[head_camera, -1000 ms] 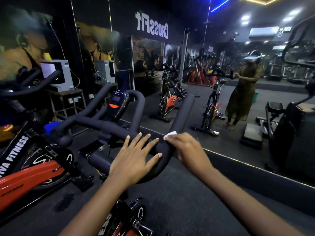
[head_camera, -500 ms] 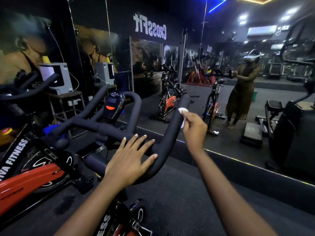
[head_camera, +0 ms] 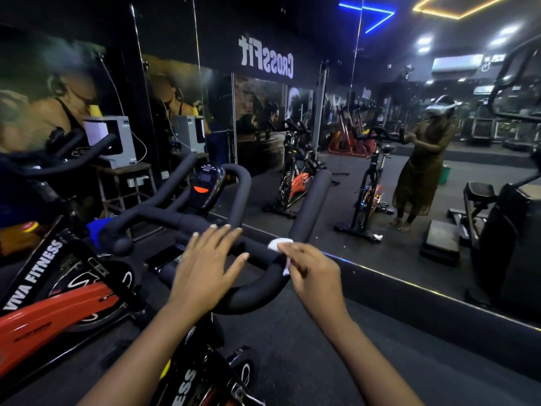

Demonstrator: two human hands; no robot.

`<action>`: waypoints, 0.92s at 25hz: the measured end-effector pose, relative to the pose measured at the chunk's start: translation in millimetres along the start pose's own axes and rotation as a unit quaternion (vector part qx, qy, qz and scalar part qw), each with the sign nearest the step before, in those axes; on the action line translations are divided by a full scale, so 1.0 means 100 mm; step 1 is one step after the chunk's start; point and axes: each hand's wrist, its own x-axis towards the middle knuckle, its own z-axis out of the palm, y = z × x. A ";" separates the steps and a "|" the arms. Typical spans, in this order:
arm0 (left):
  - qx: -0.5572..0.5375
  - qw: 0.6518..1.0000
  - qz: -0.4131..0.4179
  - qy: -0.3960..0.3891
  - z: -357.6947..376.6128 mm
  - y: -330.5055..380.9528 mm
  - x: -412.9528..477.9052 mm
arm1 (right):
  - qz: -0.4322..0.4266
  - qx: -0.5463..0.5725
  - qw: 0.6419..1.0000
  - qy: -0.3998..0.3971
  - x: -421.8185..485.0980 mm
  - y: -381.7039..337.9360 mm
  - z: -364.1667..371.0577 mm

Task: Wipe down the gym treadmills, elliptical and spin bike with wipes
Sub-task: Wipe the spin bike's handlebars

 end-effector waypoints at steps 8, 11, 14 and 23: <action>0.047 0.994 -0.100 0.021 0.05 -0.20 -0.14 | -0.173 -0.055 0.910 -0.373 1.24 -0.01 1.20; 0.053 0.993 -0.103 0.034 0.05 -0.21 -0.14 | -0.194 -0.071 0.870 -0.448 1.38 -0.07 1.48; 0.051 0.993 -0.098 0.032 0.06 -0.21 -0.15 | -0.252 -0.065 0.851 -0.456 1.32 -0.01 1.39; 0.054 0.995 -0.082 0.036 0.07 -0.23 -0.17 | -0.391 -0.050 0.801 -0.450 0.99 0.14 0.44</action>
